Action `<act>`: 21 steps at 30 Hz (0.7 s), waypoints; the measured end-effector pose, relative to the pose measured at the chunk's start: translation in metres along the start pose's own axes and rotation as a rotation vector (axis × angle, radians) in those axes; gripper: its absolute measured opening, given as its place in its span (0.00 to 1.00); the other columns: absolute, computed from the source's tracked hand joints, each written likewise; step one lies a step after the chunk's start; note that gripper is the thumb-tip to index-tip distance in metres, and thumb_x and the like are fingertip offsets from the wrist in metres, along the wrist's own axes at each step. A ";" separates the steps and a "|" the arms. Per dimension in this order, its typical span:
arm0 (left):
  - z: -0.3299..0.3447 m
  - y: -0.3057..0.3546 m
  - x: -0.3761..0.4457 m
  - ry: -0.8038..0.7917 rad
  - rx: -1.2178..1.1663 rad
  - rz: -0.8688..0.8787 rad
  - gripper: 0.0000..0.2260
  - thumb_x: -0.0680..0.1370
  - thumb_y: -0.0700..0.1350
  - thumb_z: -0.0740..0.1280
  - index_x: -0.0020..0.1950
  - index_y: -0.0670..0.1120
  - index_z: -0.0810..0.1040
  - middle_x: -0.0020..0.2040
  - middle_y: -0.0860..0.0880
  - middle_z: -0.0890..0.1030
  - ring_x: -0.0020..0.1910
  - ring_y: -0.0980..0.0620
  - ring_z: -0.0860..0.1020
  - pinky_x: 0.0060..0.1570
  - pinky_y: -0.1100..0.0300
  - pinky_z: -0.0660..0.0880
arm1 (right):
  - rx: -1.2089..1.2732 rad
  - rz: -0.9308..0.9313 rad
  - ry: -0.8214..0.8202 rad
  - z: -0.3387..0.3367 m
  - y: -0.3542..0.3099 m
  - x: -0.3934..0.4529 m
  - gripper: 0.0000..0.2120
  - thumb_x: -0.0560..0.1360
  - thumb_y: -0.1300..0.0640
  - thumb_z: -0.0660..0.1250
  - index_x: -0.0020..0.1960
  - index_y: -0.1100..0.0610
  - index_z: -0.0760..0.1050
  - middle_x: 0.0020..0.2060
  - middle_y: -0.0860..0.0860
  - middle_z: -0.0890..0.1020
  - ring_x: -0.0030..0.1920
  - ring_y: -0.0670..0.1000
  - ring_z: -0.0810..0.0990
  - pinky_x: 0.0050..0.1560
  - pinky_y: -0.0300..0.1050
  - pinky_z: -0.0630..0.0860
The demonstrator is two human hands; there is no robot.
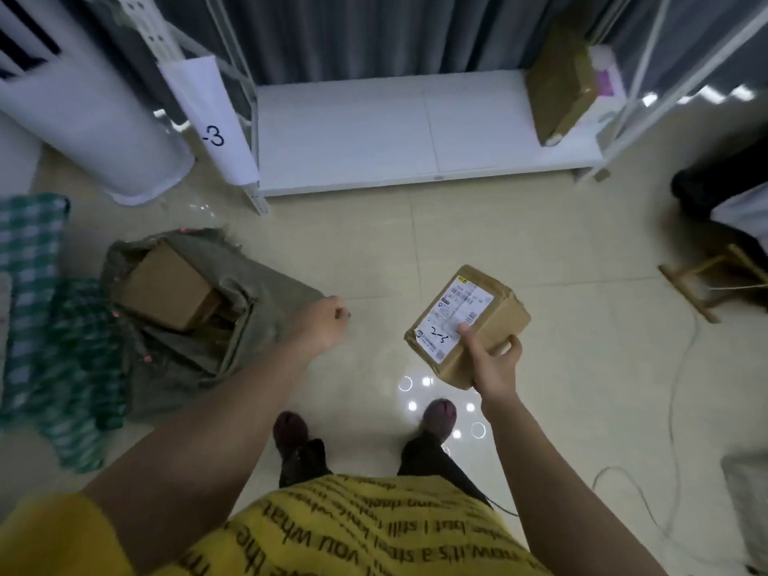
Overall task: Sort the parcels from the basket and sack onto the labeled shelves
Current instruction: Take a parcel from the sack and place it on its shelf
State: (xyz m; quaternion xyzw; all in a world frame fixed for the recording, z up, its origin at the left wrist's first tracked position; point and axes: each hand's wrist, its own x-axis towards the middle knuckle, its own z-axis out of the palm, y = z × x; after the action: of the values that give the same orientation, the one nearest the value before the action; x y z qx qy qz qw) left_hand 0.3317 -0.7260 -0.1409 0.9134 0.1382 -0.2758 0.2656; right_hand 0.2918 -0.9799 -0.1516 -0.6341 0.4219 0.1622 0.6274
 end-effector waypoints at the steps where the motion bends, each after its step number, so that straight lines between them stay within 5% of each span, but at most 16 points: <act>1: 0.015 0.025 0.008 0.000 0.011 0.001 0.13 0.81 0.45 0.56 0.54 0.42 0.78 0.53 0.43 0.81 0.51 0.43 0.78 0.46 0.57 0.70 | 0.004 0.009 0.008 -0.029 -0.008 0.016 0.66 0.43 0.27 0.79 0.75 0.42 0.54 0.65 0.48 0.73 0.62 0.53 0.76 0.64 0.58 0.74; 8: 0.063 0.139 0.041 -0.023 0.036 0.025 0.11 0.81 0.45 0.58 0.53 0.43 0.79 0.52 0.45 0.81 0.50 0.44 0.78 0.47 0.56 0.72 | -0.073 -0.019 0.068 -0.136 -0.065 0.093 0.55 0.61 0.39 0.80 0.77 0.47 0.51 0.68 0.50 0.70 0.64 0.53 0.74 0.67 0.54 0.72; 13: 0.069 0.199 0.096 -0.020 0.107 0.010 0.08 0.80 0.46 0.57 0.48 0.49 0.75 0.52 0.49 0.81 0.47 0.48 0.77 0.46 0.56 0.73 | -0.115 -0.051 0.030 -0.154 -0.130 0.165 0.52 0.63 0.40 0.79 0.77 0.48 0.52 0.66 0.49 0.71 0.62 0.52 0.74 0.66 0.53 0.72; 21: 0.048 0.315 0.207 -0.022 0.118 -0.036 0.12 0.82 0.47 0.55 0.57 0.47 0.77 0.56 0.48 0.79 0.51 0.47 0.77 0.47 0.57 0.71 | -0.264 -0.110 -0.017 -0.150 -0.250 0.285 0.55 0.60 0.37 0.80 0.77 0.49 0.52 0.68 0.52 0.70 0.63 0.53 0.74 0.67 0.53 0.72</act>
State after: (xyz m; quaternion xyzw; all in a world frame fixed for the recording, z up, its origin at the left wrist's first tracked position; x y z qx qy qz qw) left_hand 0.6043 -0.9897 -0.1650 0.9218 0.1351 -0.2979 0.2079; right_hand 0.5969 -1.2499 -0.1728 -0.7318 0.3562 0.1870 0.5501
